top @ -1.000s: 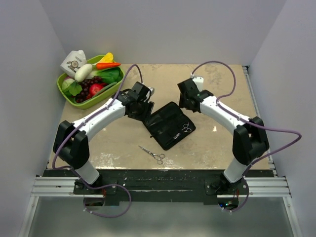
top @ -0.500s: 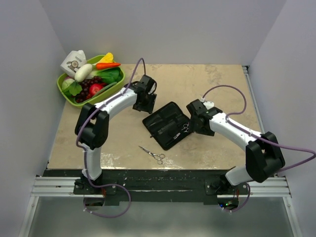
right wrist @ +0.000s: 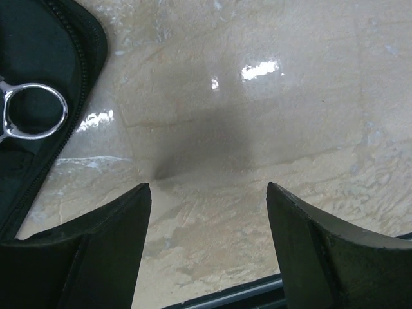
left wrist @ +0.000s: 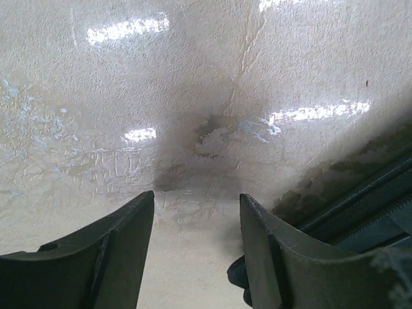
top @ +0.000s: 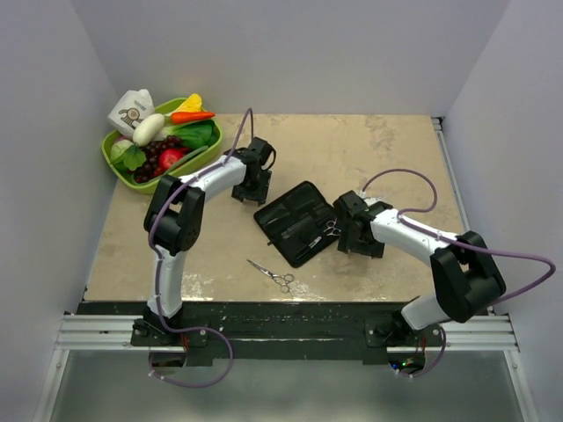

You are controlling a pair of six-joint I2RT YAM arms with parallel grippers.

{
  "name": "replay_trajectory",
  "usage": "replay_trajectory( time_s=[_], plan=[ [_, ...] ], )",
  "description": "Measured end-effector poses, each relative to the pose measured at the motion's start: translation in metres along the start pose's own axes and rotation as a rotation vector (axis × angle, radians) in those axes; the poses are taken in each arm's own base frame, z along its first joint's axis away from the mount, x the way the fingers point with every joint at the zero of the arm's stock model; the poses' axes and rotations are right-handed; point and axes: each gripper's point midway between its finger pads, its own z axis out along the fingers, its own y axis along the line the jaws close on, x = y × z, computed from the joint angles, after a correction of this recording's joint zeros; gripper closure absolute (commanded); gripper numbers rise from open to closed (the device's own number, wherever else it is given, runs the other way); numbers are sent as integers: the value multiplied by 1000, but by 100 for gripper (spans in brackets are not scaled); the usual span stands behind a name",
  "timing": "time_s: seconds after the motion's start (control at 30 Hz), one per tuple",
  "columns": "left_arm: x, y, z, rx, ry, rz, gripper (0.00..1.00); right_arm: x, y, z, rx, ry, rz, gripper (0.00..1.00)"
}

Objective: Sort the hair-cutting tools
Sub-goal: Adjust the hairdressing tool bag at the center of the board.

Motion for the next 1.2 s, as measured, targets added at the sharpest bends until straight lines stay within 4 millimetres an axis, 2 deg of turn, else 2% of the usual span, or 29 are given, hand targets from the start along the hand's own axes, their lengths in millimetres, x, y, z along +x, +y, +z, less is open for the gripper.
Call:
replay_trajectory(
  time_s=[0.13,0.4,0.5,0.77,1.0,1.2],
  plan=[
    [4,-1,2,3,6,2,40,6,6,14,12,33,-1,25],
    [27,1,-3,26,11,3,40,-24,40,22,-15,9,13,25],
    [42,4,-8,29,23,7,40,-36,50,25,-14,0,7,25],
    [69,10,-17,29,48,19,40,-87,89,37,-16,-77,-17,25],
    [83,15,-21,25,67,23,40,-138,129,50,-46,-156,-41,25],
    [89,13,-23,38,80,26,40,-165,161,57,-108,-199,-49,25]
  ],
)
